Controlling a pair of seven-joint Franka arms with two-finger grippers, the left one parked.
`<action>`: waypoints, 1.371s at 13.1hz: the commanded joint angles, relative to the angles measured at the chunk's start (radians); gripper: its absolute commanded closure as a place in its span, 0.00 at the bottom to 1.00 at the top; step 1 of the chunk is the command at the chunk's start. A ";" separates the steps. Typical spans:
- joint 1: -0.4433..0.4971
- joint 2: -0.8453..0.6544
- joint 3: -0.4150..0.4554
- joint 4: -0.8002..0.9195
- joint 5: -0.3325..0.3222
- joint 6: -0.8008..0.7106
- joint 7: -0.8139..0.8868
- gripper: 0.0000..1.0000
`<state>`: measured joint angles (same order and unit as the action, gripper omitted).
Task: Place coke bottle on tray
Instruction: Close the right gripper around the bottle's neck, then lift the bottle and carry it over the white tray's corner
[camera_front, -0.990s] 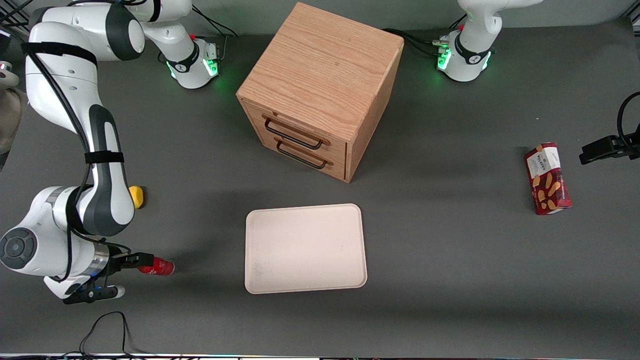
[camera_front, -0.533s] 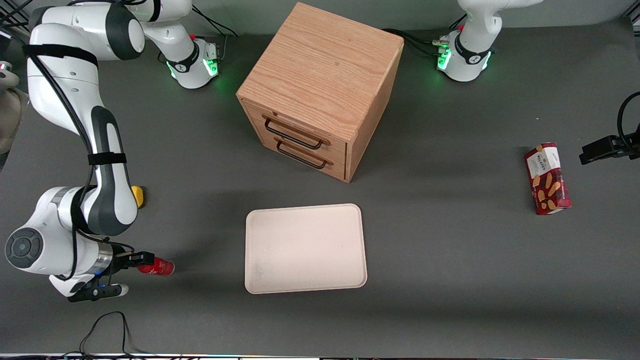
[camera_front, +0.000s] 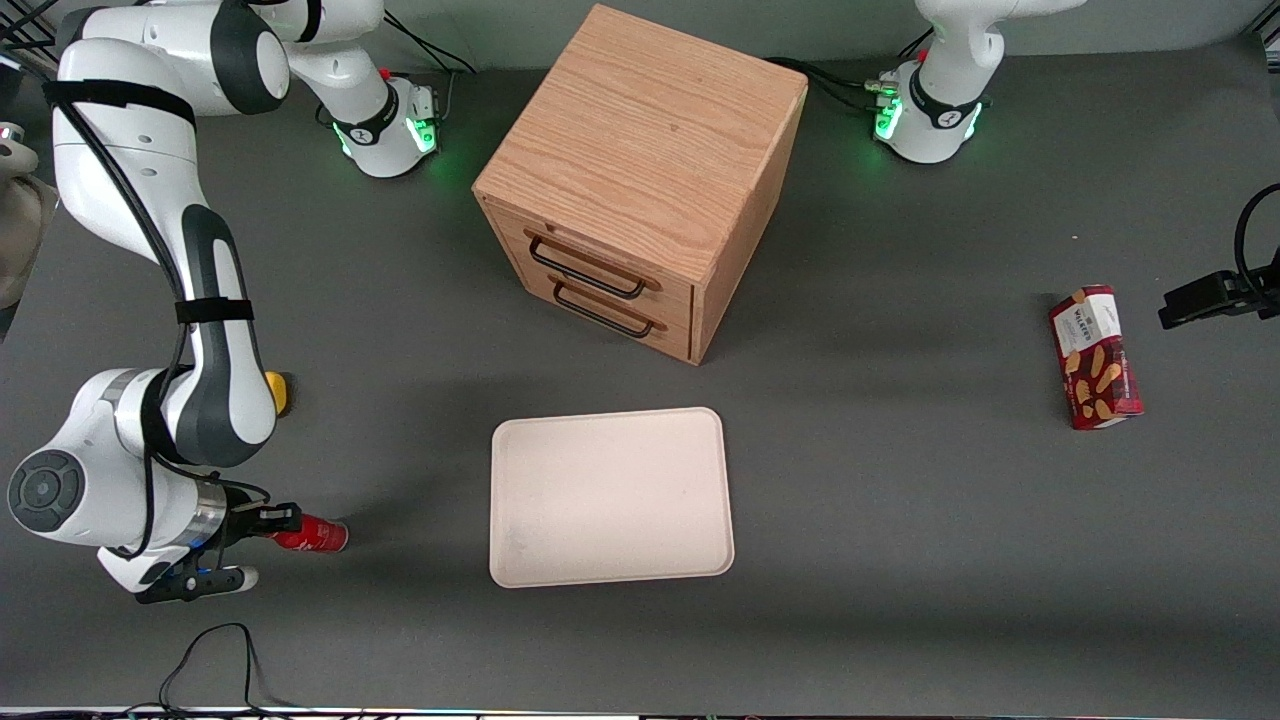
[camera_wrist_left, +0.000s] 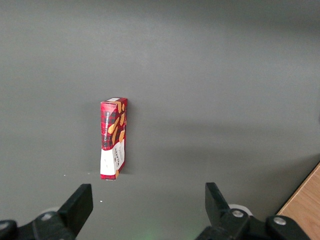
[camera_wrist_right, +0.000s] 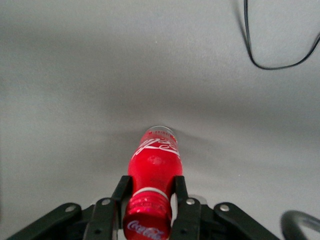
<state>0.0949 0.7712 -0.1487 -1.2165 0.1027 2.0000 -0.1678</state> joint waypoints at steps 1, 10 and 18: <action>0.022 -0.090 -0.003 -0.029 0.005 -0.018 -0.010 0.97; 0.074 -0.156 0.058 0.302 -0.087 -0.510 0.083 0.97; 0.074 -0.106 0.449 0.365 -0.311 -0.425 0.338 0.89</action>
<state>0.1765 0.6179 0.2513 -0.8865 -0.1834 1.5314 0.1369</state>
